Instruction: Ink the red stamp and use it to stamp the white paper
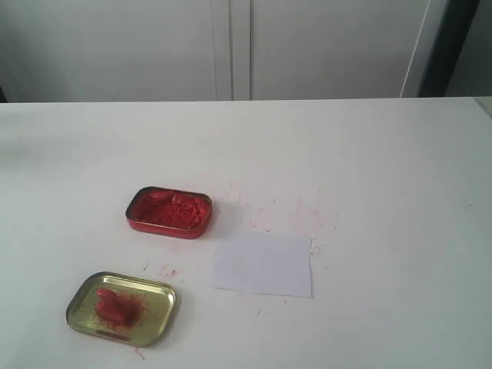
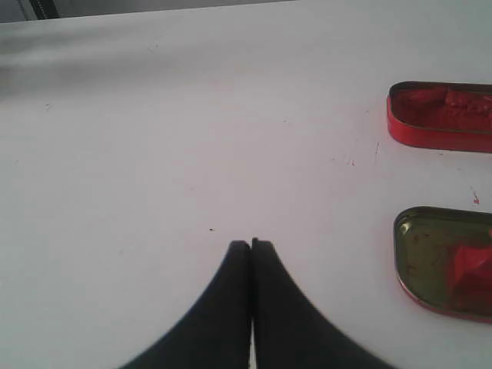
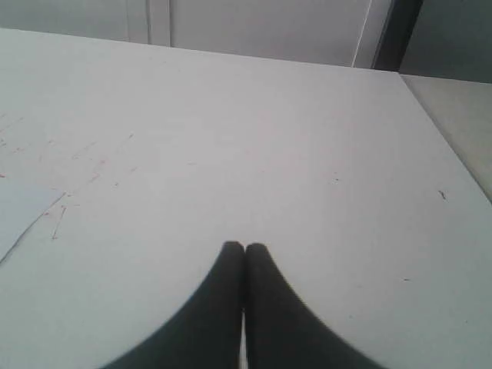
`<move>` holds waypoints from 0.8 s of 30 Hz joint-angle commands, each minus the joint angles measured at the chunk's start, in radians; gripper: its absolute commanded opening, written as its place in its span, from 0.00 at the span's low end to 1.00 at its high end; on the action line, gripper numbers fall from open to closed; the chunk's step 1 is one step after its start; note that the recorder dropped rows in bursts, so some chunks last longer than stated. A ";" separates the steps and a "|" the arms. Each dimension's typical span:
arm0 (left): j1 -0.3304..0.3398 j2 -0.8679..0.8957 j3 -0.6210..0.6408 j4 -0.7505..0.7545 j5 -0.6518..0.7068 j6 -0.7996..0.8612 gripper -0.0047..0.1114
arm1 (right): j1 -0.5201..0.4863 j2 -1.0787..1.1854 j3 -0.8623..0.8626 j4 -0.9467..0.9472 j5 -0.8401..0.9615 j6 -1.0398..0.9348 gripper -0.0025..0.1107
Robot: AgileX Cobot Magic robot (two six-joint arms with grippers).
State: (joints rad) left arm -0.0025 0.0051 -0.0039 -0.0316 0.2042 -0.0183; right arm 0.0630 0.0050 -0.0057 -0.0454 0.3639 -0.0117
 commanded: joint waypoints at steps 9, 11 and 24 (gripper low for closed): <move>0.001 -0.005 0.004 -0.005 -0.002 0.000 0.04 | -0.005 -0.005 0.006 -0.004 -0.014 0.003 0.02; 0.001 -0.005 0.004 -0.005 -0.002 0.000 0.04 | -0.005 -0.005 0.006 -0.004 -0.014 0.003 0.02; 0.001 -0.005 0.004 -0.005 -0.354 0.000 0.04 | -0.005 -0.005 0.006 -0.004 -0.014 0.003 0.02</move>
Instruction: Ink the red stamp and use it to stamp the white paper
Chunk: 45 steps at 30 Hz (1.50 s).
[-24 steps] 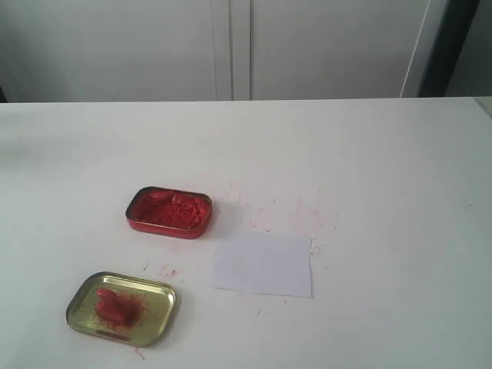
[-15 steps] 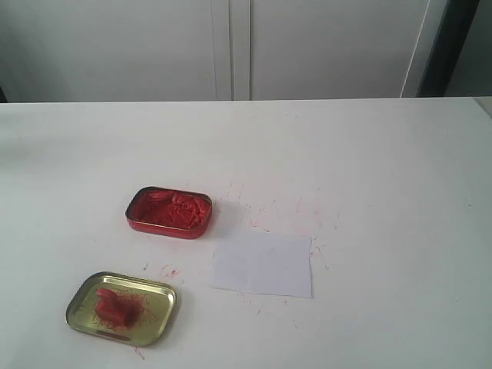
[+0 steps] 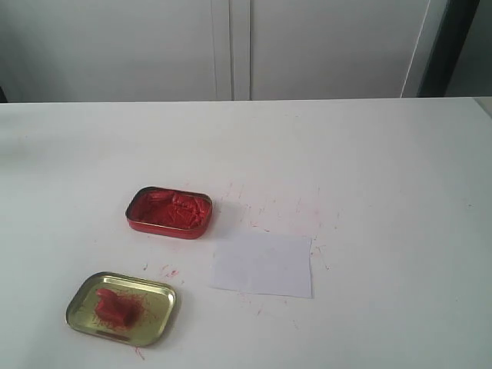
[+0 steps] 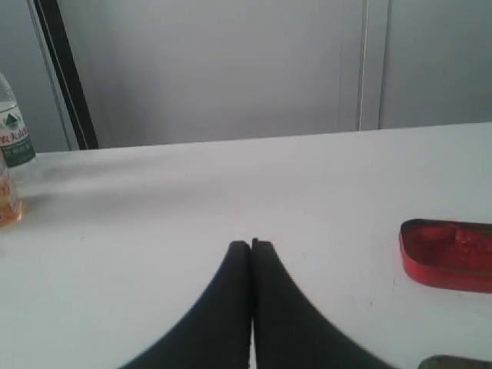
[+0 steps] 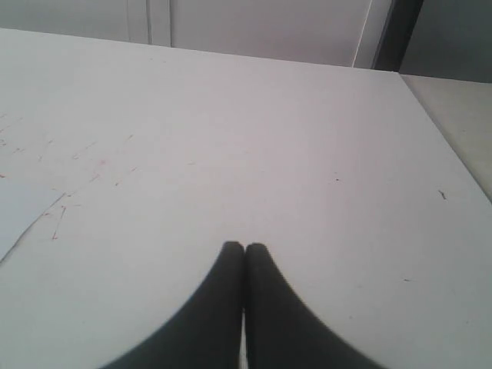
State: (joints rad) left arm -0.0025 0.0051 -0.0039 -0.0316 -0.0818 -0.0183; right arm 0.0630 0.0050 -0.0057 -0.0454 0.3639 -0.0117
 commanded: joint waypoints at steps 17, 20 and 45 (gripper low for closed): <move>0.001 -0.005 0.004 -0.014 -0.089 -0.004 0.04 | -0.005 -0.005 0.006 -0.004 -0.014 0.003 0.02; 0.001 -0.005 -0.005 -0.017 -0.060 -0.004 0.04 | -0.005 -0.005 0.006 -0.004 -0.014 0.003 0.02; 0.001 0.404 -0.495 -0.012 0.384 0.127 0.04 | -0.005 -0.005 0.006 -0.004 -0.014 0.003 0.02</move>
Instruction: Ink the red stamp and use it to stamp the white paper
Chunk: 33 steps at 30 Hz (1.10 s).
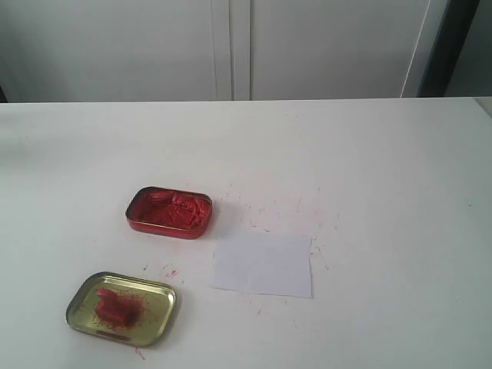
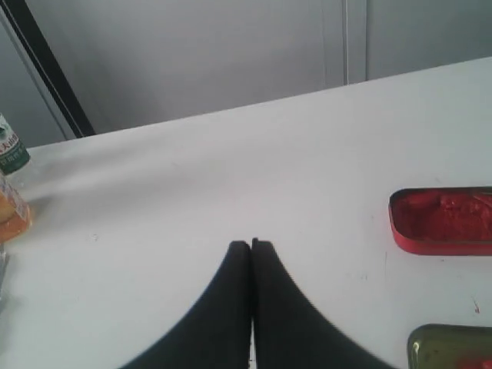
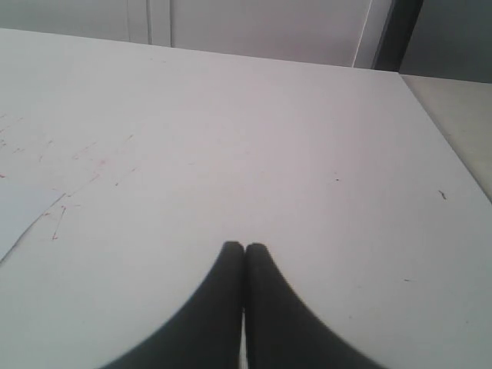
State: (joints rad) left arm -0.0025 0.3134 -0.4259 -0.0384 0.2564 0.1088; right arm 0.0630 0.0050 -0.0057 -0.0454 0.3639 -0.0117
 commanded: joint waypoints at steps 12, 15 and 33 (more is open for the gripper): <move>0.001 0.459 -0.313 -0.005 0.280 0.000 0.04 | -0.005 -0.005 0.006 -0.004 -0.014 0.003 0.02; 0.001 0.574 -0.375 -0.005 0.311 0.004 0.04 | -0.005 -0.005 0.006 -0.004 -0.014 0.003 0.02; -0.188 0.950 -0.540 -0.042 0.573 0.145 0.04 | -0.005 -0.005 0.006 -0.004 -0.014 0.003 0.02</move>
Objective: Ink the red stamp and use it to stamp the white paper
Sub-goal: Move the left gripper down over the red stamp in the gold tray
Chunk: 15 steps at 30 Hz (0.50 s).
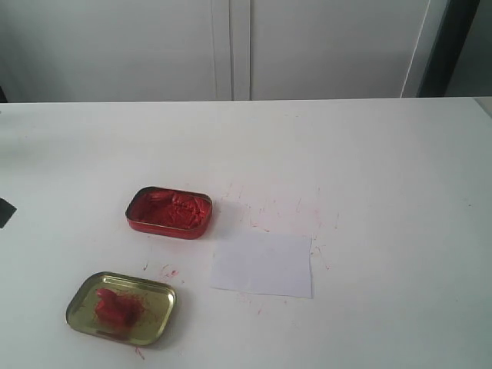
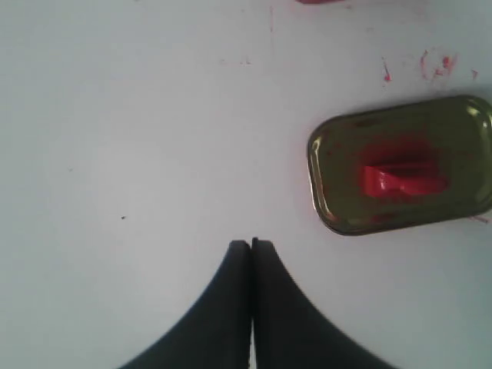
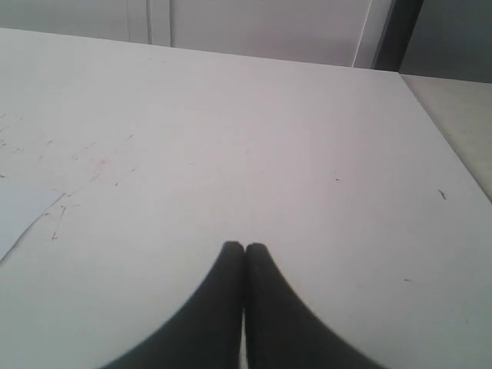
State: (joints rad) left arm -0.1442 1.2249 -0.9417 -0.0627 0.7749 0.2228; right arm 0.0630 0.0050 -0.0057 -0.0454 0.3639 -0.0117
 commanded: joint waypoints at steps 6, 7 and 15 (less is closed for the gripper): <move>-0.100 0.109 -0.062 -0.027 0.091 0.074 0.04 | -0.005 -0.005 0.006 -0.004 -0.014 0.003 0.02; -0.108 0.120 -0.068 -0.037 0.094 0.095 0.04 | -0.005 -0.005 0.006 -0.004 -0.014 0.003 0.02; -0.128 0.200 -0.096 -0.166 0.118 0.260 0.04 | -0.005 -0.005 0.006 -0.004 -0.014 0.003 0.02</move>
State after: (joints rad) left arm -0.2669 1.4023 -1.0263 -0.1700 0.8608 0.4156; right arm 0.0630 0.0050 -0.0057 -0.0454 0.3639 -0.0117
